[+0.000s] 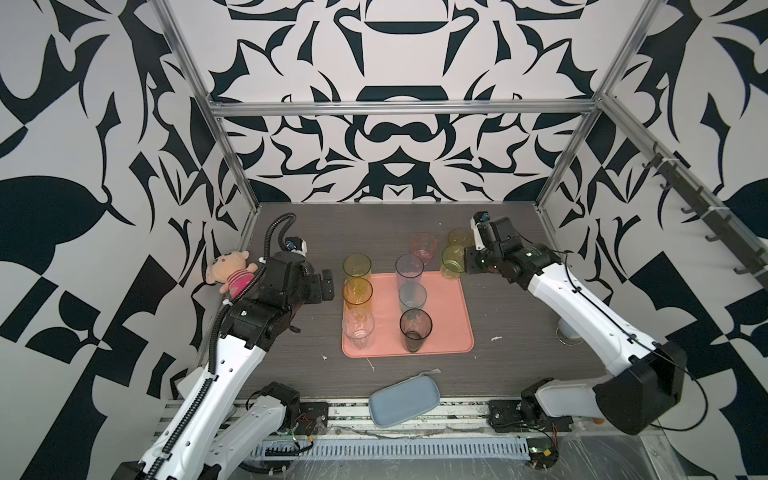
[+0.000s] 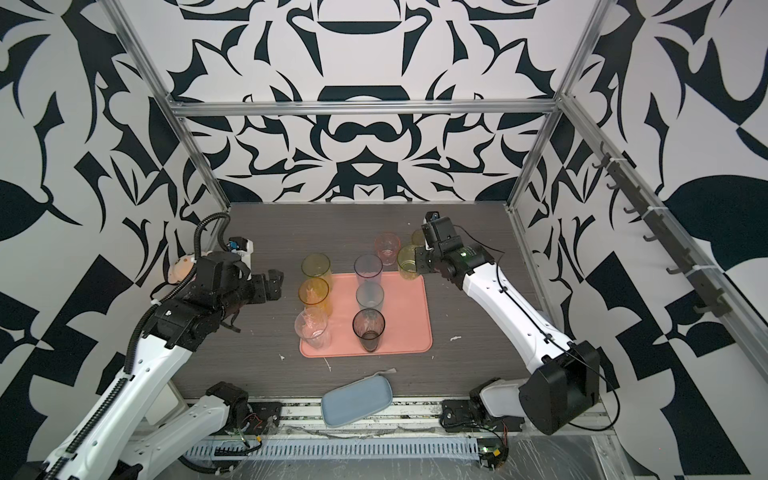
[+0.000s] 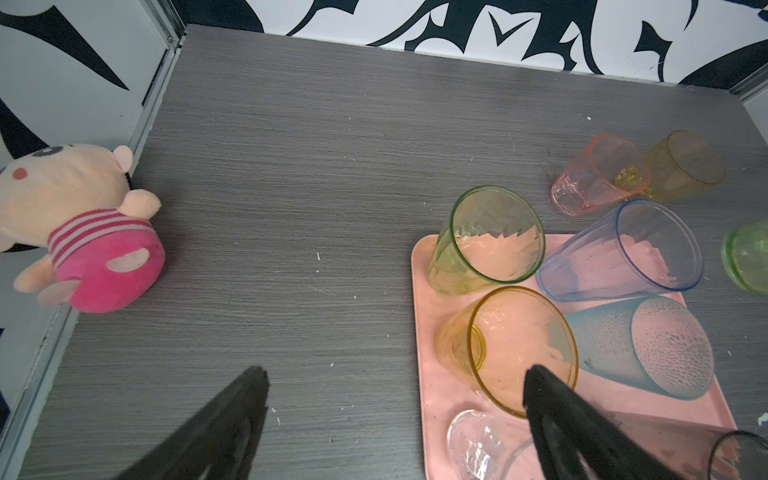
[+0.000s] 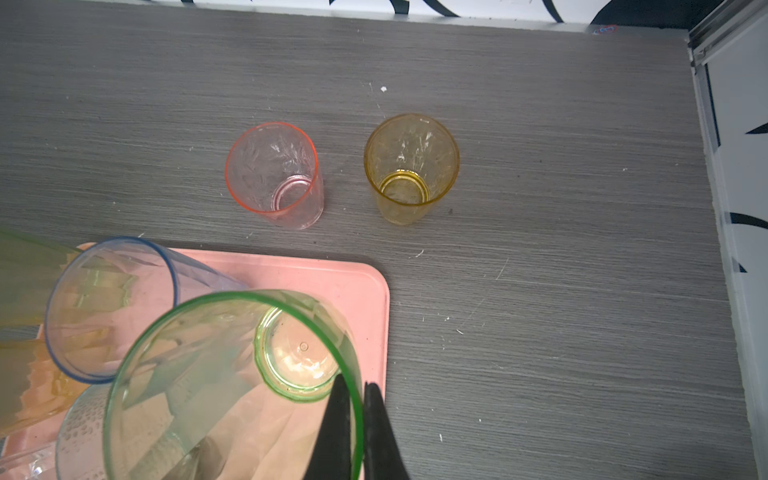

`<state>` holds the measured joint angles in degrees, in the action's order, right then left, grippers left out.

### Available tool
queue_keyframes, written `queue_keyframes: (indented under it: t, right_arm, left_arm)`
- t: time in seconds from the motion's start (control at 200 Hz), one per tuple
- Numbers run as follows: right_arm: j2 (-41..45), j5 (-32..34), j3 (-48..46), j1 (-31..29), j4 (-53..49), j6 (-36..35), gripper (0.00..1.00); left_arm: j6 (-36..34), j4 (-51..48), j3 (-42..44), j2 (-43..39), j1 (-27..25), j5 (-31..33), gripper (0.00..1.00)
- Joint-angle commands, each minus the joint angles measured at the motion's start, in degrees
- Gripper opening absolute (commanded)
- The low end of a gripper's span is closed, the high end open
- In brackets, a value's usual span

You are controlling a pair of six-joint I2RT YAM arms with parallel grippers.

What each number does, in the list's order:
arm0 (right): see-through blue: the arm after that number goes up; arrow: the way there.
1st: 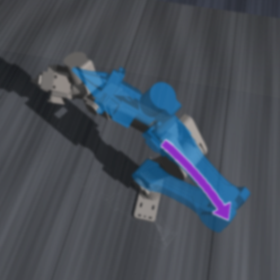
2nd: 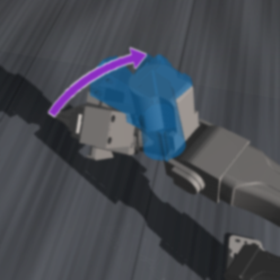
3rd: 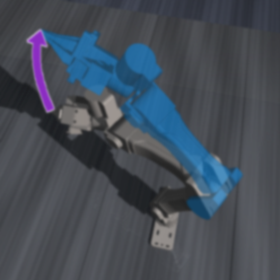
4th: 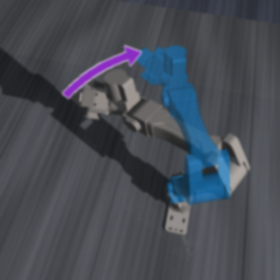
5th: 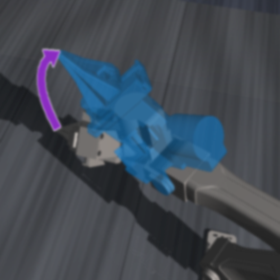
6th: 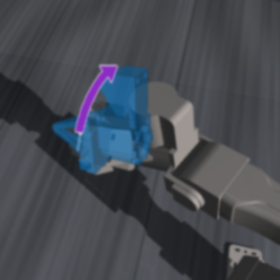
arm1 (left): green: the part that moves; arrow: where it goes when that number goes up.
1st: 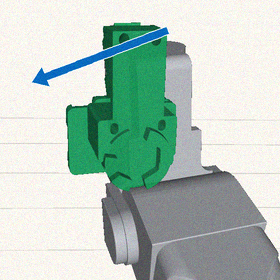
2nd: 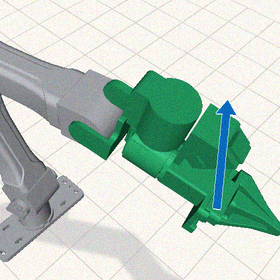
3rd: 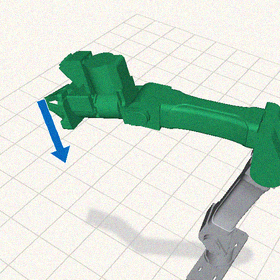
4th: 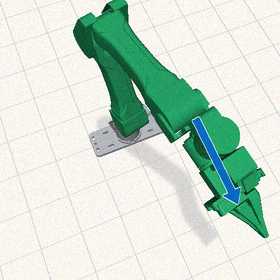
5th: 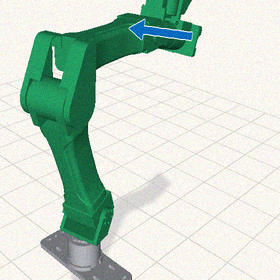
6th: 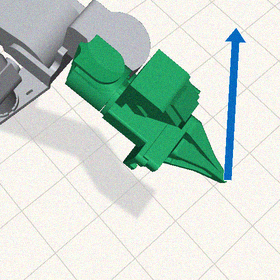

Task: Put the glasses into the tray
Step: 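Lower the green glass onto the tray's far corner and open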

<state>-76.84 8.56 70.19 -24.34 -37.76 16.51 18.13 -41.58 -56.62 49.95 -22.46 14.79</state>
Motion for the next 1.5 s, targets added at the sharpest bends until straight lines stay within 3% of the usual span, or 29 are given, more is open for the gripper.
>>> queue_keyframes:
  t: [0.0,0.67,1.495]
  right_arm:
    - [1.71,0.06,-1.02,0.17,2.94,1.04,0.00]
    - [-3.38,0.79,-8.70,0.17,11.45,2.70,0.00]
    - [-8.45,1.73,-11.39,0.52,15.96,4.00,0.00]
  left_arm:
    - [-0.03,-0.55,0.23,-0.08,0.03,0.40,0.99]
    - [-0.02,-0.48,0.25,-0.03,0.03,0.24,0.99]
    - [0.04,-0.43,0.01,0.76,0.02,0.07,1.00]
